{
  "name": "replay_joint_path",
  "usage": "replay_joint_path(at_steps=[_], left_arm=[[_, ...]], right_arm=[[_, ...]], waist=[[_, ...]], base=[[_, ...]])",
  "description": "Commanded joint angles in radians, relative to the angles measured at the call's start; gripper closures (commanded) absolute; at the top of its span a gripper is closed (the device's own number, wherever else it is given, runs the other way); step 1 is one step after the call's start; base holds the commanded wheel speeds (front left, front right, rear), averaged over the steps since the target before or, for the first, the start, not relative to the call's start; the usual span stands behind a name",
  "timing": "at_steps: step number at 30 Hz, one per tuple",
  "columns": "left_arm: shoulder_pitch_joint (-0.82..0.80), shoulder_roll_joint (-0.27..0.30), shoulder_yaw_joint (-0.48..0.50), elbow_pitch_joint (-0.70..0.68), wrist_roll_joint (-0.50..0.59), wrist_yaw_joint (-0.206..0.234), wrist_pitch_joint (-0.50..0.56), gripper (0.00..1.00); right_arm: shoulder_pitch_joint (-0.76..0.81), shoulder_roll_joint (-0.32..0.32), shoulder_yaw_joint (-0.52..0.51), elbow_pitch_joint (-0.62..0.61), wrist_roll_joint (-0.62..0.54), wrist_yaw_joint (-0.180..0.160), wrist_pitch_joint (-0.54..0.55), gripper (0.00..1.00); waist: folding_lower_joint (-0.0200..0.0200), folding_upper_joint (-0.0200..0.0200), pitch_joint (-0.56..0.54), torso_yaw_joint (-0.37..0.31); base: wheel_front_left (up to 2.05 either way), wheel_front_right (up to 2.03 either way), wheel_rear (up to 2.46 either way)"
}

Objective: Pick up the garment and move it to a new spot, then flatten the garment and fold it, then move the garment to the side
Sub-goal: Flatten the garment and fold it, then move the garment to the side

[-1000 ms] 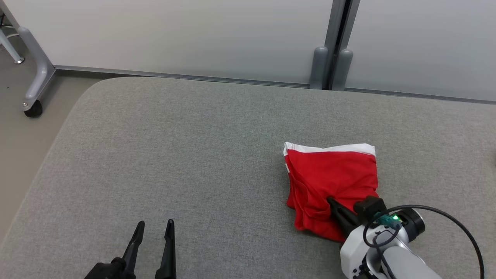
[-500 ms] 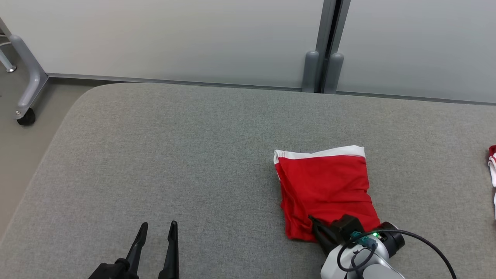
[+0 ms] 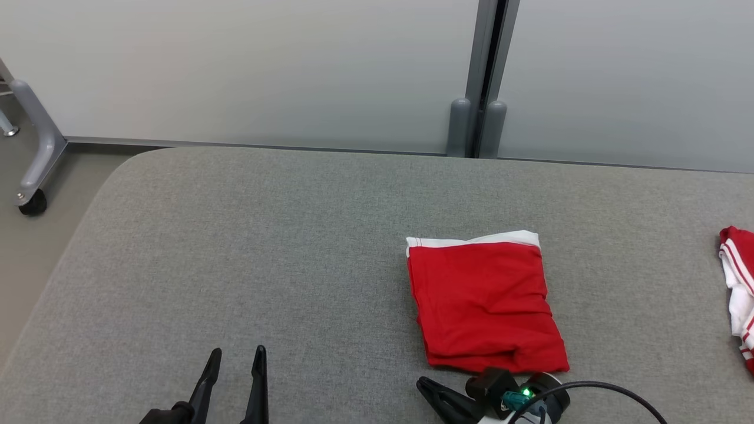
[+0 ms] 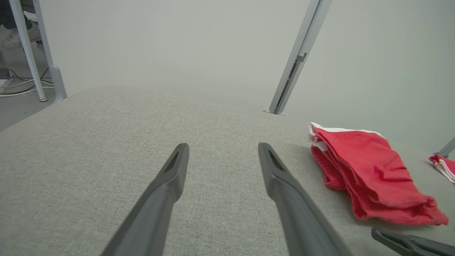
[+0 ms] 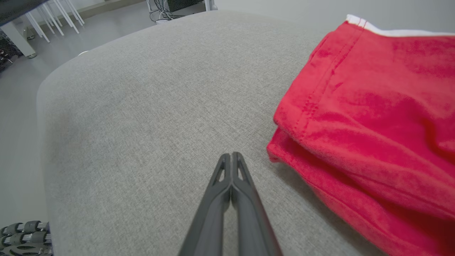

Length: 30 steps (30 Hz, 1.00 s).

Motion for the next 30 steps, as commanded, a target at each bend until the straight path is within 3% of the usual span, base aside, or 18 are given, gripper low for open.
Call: replay_joint_path(at_steps=[1, 4, 8, 9, 11, 13, 18, 22, 30], left_arm=[[0.008, 0.004, 0.007, 0.000, 0.001, 0.003, -0.001, 0.00], [0.017, 0.004, 0.016, -0.005, 0.003, 0.006, -0.001, 0.00], [0.031, 0.004, 0.037, -0.018, 0.007, 0.010, -0.001, 0.00], [0.033, 0.004, 0.044, -0.021, 0.009, 0.009, -0.001, 0.00], [0.038, 0.004, 0.059, -0.022, 0.011, 0.006, -0.001, 0.00], [0.040, 0.004, 0.077, -0.022, 0.017, 0.000, -0.001, 0.00], [0.051, 0.004, 0.123, -0.017, 0.043, -0.014, -0.001, 0.00], [0.059, 0.004, 0.149, -0.012, 0.051, -0.021, -0.001, 0.00], [0.068, 0.004, 0.142, -0.007, 0.058, -0.032, -0.001, 0.00]], right_arm=[[0.011, 0.000, 0.000, -0.010, 0.010, 0.000, -0.005, 1.00], [0.032, -0.012, -0.041, -0.060, 0.012, 0.000, -0.005, 1.00], [0.091, -0.042, -0.181, -0.177, -0.020, 0.000, -0.005, 1.00], [0.111, -0.050, -0.220, -0.209, -0.036, 0.000, -0.005, 0.90], [0.152, -0.068, -0.307, -0.275, -0.070, 0.000, -0.005, 0.56], [0.194, -0.082, -0.400, -0.346, -0.105, 0.000, -0.005, 0.00], [0.299, -0.110, -0.638, -0.466, -0.189, 0.000, -0.005, 0.00], [0.365, -0.112, -0.788, -0.492, -0.226, 0.000, -0.005, 0.00], [0.393, -0.095, -0.885, -0.470, -0.247, 0.000, -0.005, 0.00]], waist=[[0.0000, 0.0000, -0.009, -0.007], [0.0000, 0.0000, -0.026, -0.019], [0.0000, 0.0000, -0.044, -0.037], [0.0000, 0.0000, -0.048, -0.041], [0.0000, 0.0000, -0.054, -0.049], [0.0000, 0.0000, -0.061, -0.057], [0.0000, 0.0000, -0.072, -0.063], [0.0000, 0.0000, -0.080, -0.061], [0.0000, 0.0000, -0.081, -0.046]], base=[[0.00, 0.00, 0.00], [0.00, 0.00, 0.00], [0.00, 0.00, 0.00], [0.00, 0.00, 0.00], [0.00, 0.00, 0.00], [0.00, 0.00, 0.00], [0.00, 0.00, 0.00], [0.00, 0.00, 0.00], [0.00, 0.00, 0.00]])
